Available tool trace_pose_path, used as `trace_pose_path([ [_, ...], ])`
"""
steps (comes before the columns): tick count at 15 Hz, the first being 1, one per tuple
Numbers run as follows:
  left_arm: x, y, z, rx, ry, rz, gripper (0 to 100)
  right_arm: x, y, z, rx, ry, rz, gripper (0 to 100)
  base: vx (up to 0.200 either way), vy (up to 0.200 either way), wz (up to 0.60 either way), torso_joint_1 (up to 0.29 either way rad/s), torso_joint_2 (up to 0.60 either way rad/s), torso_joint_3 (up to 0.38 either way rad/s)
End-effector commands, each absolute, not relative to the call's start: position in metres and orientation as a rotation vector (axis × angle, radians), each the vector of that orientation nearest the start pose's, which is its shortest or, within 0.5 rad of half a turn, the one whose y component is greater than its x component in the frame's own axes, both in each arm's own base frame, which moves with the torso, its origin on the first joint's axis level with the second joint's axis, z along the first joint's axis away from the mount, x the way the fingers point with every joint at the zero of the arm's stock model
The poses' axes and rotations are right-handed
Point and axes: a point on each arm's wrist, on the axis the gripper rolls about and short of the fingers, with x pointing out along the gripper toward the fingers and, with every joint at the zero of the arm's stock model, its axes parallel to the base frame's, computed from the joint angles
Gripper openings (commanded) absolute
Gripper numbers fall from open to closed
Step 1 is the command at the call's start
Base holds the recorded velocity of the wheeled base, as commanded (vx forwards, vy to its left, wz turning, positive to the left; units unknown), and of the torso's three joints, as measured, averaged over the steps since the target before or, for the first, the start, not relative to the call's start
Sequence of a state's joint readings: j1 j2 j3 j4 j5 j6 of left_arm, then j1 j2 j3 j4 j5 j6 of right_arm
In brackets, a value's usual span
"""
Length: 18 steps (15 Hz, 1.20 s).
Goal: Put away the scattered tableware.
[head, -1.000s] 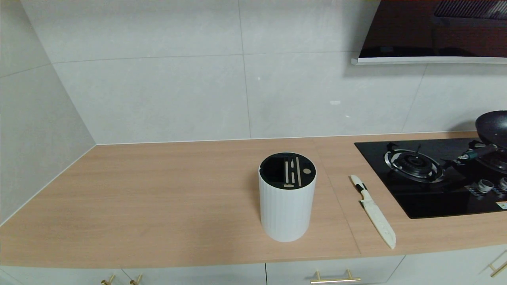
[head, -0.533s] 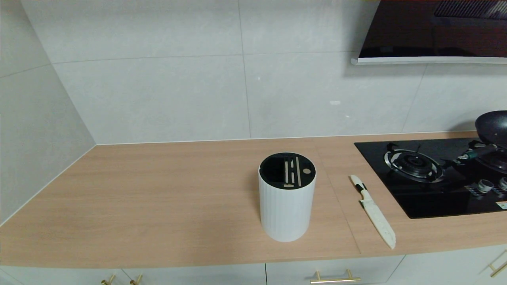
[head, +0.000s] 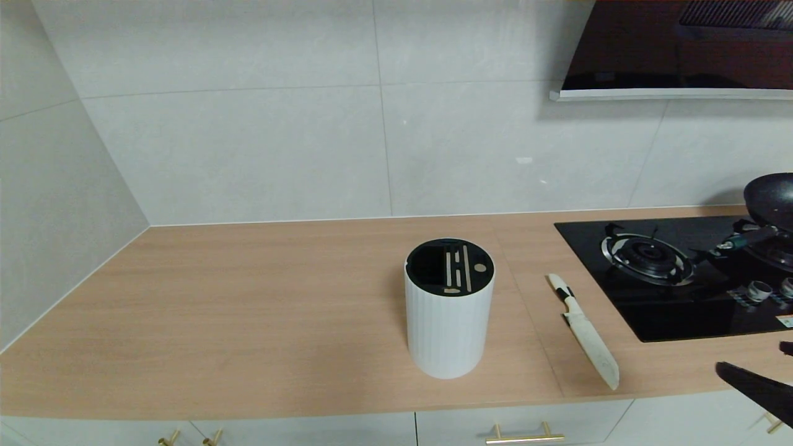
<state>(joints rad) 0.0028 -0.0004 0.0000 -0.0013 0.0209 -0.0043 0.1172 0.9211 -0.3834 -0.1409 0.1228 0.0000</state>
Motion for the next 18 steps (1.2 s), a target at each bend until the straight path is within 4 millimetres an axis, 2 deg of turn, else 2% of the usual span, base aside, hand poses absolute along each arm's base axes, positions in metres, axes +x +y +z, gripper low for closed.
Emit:
trace_pose_path([
  [1,-0.023,0.000,0.076,-0.005,-0.002,0.025,100,0.174,0.027,0.152,-0.002,0.574,0.258,100,0.000,0.000,0.00,0.000,0.00,0.000],
  [2,-0.023,0.000,0.076,-0.005,-0.002,0.026,100,0.184,0.029,0.147,-0.004,0.591,0.260,100,0.000,0.000,0.00,0.000,0.00,0.000],
  [3,-0.023,0.000,0.075,-0.003,0.000,0.025,100,0.213,0.033,0.133,-0.007,0.612,0.256,100,0.000,0.000,0.00,0.000,0.00,0.000],
  [5,-0.023,0.000,0.076,-0.003,-0.002,0.025,100,0.247,0.038,0.112,-0.012,0.620,0.247,100,0.000,0.000,0.00,0.000,0.00,0.000],
  [9,-0.023,0.000,0.076,-0.003,-0.002,0.025,100,0.298,0.047,0.073,-0.064,0.619,0.183,100,0.000,0.000,0.00,0.000,0.00,0.000],
  [11,-0.023,0.000,0.076,-0.003,-0.002,0.025,100,0.306,0.048,0.062,-0.071,0.632,0.164,100,0.000,0.000,0.00,0.000,0.00,0.000],
  [12,-0.023,0.000,0.076,-0.003,-0.002,0.025,100,0.311,0.048,0.048,-0.074,0.663,0.162,100,0.000,0.000,0.00,0.000,0.00,0.000],
  [15,-0.023,0.000,0.076,-0.002,-0.002,0.026,100,0.328,0.051,0.023,-0.070,0.614,0.161,100,0.000,0.000,0.00,0.000,0.00,0.000],
  [18,-0.023,0.000,0.075,-0.002,0.000,0.025,100,0.342,0.052,0.012,-0.060,0.590,0.154,100,0.000,0.000,0.00,0.000,0.00,0.000],
])
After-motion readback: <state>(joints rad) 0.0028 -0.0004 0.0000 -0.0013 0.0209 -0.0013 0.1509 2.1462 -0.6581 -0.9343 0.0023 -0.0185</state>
